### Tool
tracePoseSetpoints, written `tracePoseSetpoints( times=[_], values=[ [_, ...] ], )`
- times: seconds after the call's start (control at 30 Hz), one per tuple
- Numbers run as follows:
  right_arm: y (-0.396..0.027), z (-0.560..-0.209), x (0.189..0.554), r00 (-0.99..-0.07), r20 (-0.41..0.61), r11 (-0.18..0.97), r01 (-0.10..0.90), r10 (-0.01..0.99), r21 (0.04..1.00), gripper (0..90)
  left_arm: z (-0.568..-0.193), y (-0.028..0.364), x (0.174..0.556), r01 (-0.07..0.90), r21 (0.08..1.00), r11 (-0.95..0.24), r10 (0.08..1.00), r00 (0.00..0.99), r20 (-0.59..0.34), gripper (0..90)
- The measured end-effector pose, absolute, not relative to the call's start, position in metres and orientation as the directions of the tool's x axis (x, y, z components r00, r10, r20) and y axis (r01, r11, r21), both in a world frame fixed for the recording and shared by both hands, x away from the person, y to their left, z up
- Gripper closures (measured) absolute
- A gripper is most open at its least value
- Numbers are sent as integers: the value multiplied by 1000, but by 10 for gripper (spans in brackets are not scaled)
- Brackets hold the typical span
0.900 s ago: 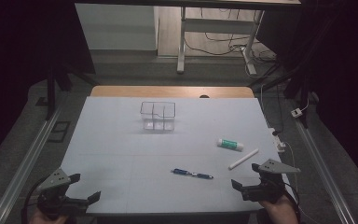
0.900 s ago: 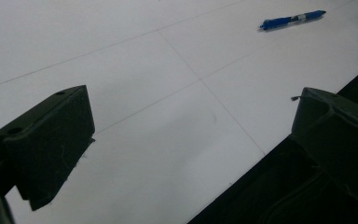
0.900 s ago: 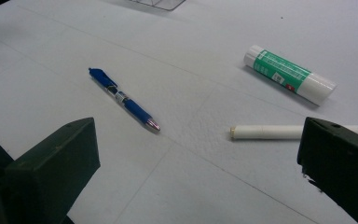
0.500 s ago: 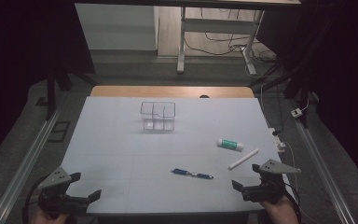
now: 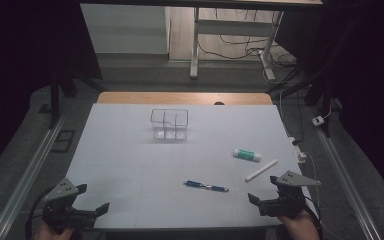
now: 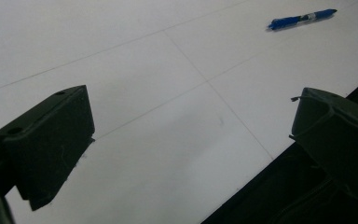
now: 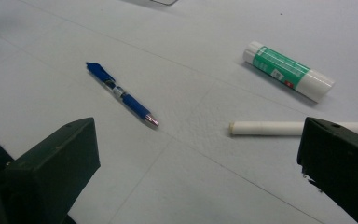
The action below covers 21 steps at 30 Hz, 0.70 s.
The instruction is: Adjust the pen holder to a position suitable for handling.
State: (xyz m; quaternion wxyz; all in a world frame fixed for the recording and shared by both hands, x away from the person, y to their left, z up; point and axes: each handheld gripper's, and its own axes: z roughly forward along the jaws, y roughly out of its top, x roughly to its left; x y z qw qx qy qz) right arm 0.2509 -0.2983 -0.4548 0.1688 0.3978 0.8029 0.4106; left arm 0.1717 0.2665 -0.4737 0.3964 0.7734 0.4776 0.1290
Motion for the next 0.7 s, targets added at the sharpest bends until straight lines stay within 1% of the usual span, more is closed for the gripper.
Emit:
tracePoseSetpoints(
  times=[0.3, 0.53, 0.7],
  values=[
    [-296, -455, 250, -617, 36, 360, 504, 786, 785, 0, -473, 263, 178, 625, 740, -246, 829, 531, -173, 0],
    [-300, -455, 252, -603, 61, 344, 532, 795, 774, 0, -473, 255, 184, 617, 743, -260, 825, 541, -160, 0],
    [-299, -455, 252, -615, 60, 359, 533, 786, 766, 0, -472, 248, 190, 619, 739, -265, 816, 553, -171, 0]
  ],
)
